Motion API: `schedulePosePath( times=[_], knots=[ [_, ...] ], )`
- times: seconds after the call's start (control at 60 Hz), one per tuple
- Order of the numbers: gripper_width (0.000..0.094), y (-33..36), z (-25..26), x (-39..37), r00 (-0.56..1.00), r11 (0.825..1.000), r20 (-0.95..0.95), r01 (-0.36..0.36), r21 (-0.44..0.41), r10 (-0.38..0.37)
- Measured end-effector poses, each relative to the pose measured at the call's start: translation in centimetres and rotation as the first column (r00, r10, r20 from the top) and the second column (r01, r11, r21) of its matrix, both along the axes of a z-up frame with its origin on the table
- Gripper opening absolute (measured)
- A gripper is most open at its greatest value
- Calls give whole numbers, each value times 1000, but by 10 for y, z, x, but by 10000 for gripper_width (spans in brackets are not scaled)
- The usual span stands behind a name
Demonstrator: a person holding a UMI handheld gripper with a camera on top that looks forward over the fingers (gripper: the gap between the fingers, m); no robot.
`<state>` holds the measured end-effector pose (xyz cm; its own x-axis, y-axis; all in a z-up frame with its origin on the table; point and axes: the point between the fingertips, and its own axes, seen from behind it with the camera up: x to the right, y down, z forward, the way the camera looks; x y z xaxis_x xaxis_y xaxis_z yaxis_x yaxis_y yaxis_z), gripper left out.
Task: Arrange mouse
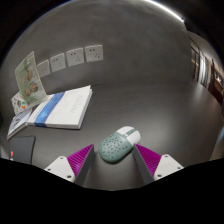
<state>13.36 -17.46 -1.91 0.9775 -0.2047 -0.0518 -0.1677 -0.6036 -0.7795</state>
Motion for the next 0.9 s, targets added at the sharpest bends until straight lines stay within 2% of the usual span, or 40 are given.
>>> schedulePosePath(
  times=[0.117, 0.25, 0.3, 0.367, 0.5, 0.517, 0.567, 0.683, 0.767, 0.783, 0.85, 0.9],
  knots=[
    [842, 0, -5, -18, 999, 1000, 28, -20, -19, 20],
    [833, 2, 1, -31, 998, 998, 37, -60, 4, 60],
    [843, 5, 1, -30, 998, 999, 31, -49, 9, 49],
    [531, 3, 2, -33, 998, 999, 30, -50, 17, 50],
    [455, -14, 4, -42, 997, 997, 31, -74, -8, 74],
    [455, -39, 11, -47, 996, 997, 47, -77, -1, 77],
    [455, -36, 38, -46, 994, 996, 83, -74, 51, 69],
    [454, -59, 129, -90, 992, 977, 104, -90, 194, 71],
    [455, -85, 197, -152, 989, 948, 113, -128, 293, 98],
    [455, -73, 197, -168, 988, 942, 112, -138, 306, 109],
    [453, -95, 225, -244, 981, 915, 86, -194, 353, 175],
    [452, -94, 212, -305, 972, 903, 65, -233, 360, 225]
  ],
)
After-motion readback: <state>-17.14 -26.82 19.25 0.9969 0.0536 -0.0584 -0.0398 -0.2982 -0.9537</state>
